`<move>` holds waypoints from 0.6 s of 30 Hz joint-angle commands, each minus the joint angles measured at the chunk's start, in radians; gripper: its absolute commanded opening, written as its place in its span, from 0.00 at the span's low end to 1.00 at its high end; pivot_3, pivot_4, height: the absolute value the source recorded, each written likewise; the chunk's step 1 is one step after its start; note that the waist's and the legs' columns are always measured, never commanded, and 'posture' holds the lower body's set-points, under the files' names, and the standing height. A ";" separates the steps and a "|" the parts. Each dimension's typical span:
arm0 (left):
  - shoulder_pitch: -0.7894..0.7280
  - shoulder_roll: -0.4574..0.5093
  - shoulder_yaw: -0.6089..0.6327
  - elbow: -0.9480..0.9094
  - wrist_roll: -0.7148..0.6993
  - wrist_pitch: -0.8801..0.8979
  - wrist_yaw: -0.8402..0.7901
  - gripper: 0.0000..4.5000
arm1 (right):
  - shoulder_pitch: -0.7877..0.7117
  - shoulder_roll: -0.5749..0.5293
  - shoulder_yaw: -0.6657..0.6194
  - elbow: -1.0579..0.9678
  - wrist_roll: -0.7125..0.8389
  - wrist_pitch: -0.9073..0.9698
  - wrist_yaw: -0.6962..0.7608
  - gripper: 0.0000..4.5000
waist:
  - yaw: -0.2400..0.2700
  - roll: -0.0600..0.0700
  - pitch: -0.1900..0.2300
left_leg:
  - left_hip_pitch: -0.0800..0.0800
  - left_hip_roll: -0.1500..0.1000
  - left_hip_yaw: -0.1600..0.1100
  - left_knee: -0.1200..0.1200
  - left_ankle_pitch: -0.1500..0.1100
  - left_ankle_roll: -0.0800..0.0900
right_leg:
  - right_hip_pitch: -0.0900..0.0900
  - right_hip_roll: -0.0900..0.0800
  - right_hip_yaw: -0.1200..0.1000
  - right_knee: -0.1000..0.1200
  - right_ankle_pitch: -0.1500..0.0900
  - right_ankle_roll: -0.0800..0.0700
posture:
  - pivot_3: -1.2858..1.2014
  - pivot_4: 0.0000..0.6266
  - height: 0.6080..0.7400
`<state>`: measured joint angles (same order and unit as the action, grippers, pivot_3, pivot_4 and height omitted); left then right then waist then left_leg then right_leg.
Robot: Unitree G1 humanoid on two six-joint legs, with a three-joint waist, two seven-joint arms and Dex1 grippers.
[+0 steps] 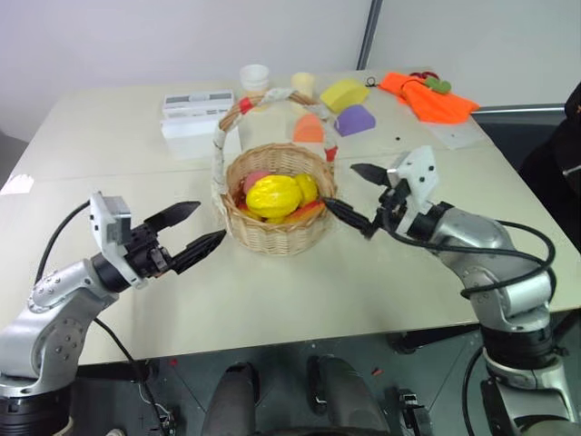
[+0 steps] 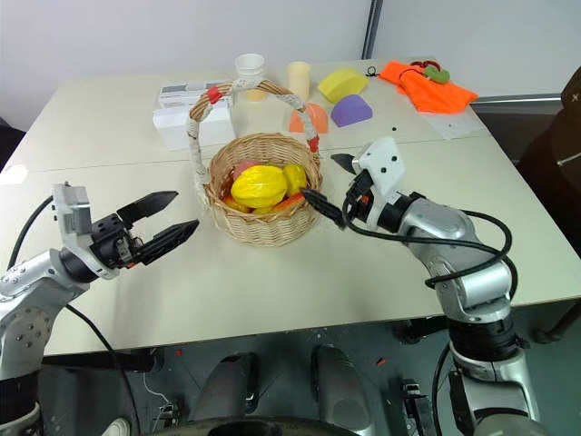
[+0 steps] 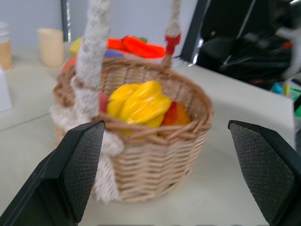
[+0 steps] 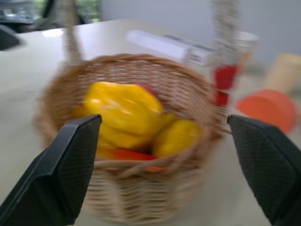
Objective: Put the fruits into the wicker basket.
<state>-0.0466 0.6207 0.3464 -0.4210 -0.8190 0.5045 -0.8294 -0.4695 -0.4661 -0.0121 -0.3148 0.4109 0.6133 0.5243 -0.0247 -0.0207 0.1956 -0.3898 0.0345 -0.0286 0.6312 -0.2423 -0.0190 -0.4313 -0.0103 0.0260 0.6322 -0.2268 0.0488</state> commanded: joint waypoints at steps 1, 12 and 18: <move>-0.024 -0.004 -0.004 -0.013 -0.010 -0.019 -0.001 1.00 | -0.078 0.070 0.021 0.089 -0.045 -0.079 -0.043 0.99 | 0.001 0.000 0.000 | 0.000 0.000 0.000 0.000 0.000 0.000 | 0.000 0.000 0.000 0.000 0.000 0.000 | 0.52 0.24 1.00; 0.014 -0.008 -0.002 -0.050 -0.001 -0.034 0.028 1.00 | -0.188 0.183 -0.033 0.291 -0.078 -0.172 -0.112 0.28 | 0.010 0.000 0.000 | -0.002 0.000 0.000 0.000 0.000 0.000 | -0.001 -0.001 0.000 0.000 0.002 0.000 | 0.52 0.24 1.00; 0.018 -0.027 -0.028 -0.054 0.010 -0.043 0.039 1.00 | -0.116 0.126 -0.125 0.144 -0.009 -0.128 -0.102 0.01 | 0.010 0.001 0.000 | -0.002 0.000 0.000 0.000 0.000 0.000 | -0.001 -0.001 0.000 0.000 0.001 -0.001 | 0.52 0.24 1.00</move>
<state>-0.0260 0.5940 0.3237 -0.4455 -0.8142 0.4850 -0.7936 -0.5726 -0.3244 -0.0780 -0.0755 0.3576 0.4910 0.4186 -0.0152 -0.0200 0.1960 -0.3920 0.0341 -0.0285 0.6310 -0.2424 -0.0188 -0.4321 -0.0115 0.0262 0.6321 -0.2255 0.0482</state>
